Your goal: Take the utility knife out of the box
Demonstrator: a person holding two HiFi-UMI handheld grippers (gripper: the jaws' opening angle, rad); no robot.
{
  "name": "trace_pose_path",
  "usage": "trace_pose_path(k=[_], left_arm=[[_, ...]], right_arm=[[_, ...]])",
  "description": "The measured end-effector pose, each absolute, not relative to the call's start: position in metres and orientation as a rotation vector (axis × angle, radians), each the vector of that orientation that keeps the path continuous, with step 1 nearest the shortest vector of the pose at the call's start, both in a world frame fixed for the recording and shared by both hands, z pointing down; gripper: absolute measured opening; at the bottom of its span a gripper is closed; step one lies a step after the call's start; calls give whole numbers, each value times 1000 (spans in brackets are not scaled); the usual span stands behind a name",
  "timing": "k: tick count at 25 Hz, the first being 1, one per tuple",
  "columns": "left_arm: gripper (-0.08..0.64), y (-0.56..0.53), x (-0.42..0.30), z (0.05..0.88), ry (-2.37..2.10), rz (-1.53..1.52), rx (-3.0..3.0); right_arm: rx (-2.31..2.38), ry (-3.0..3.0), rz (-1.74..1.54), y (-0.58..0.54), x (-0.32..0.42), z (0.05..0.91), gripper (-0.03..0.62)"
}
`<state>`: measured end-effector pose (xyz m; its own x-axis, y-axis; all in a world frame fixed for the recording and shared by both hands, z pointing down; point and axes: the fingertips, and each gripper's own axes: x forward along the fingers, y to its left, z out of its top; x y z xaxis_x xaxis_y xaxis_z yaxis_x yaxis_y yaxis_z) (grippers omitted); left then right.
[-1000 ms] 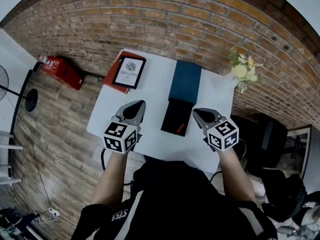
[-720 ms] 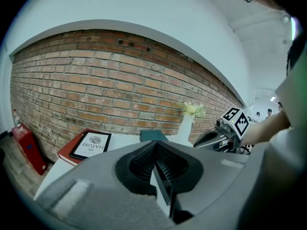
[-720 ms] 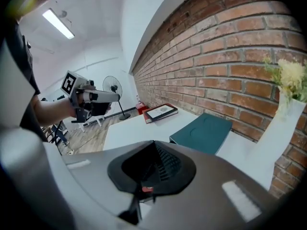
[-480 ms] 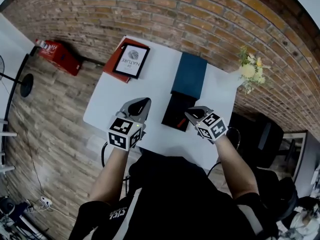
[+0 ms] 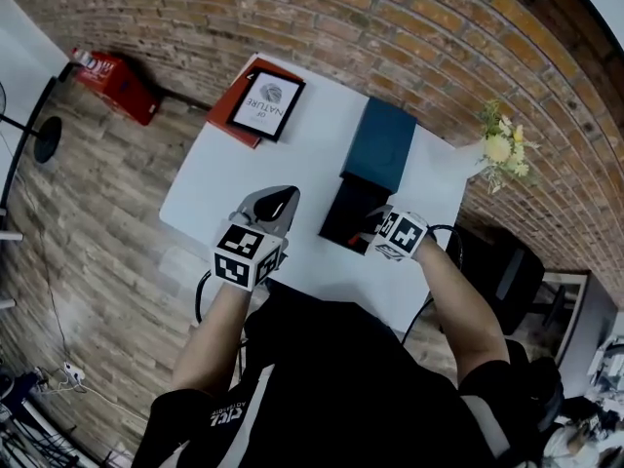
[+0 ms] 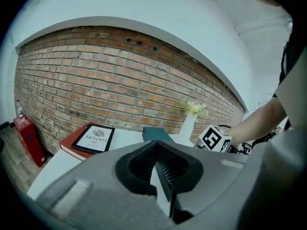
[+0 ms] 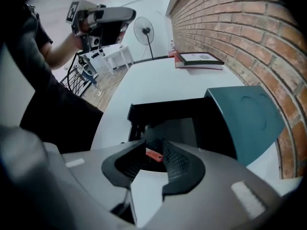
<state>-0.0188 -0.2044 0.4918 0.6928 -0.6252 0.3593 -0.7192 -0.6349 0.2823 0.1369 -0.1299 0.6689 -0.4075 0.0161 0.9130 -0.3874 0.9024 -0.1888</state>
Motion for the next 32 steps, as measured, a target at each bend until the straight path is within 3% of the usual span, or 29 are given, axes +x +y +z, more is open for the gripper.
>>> trace_pose_path(k=[15, 18, 20, 23, 28, 32], left_arm=[[8, -203, -55, 496, -1119, 292, 2450], [8, -201, -60, 496, -1127, 291, 2445], [8, -200, -64, 496, -1133, 290, 2442], [8, -198, -67, 495, -1137, 286, 2441], [8, -196, -68, 495, -1136, 283, 2441], [8, -195, -68, 495, -1137, 276, 2438]], right_arm=[[-20, -1671, 325, -110, 138, 705, 169], [-63, -1658, 275, -108, 133, 712, 134], [-57, -1651, 239, -111, 133, 714, 72], [22, -1664, 262, -119, 134, 712, 71], [0, -1631, 311, -110, 139, 711, 190], [-17, -1633, 252, -112, 133, 716, 163]])
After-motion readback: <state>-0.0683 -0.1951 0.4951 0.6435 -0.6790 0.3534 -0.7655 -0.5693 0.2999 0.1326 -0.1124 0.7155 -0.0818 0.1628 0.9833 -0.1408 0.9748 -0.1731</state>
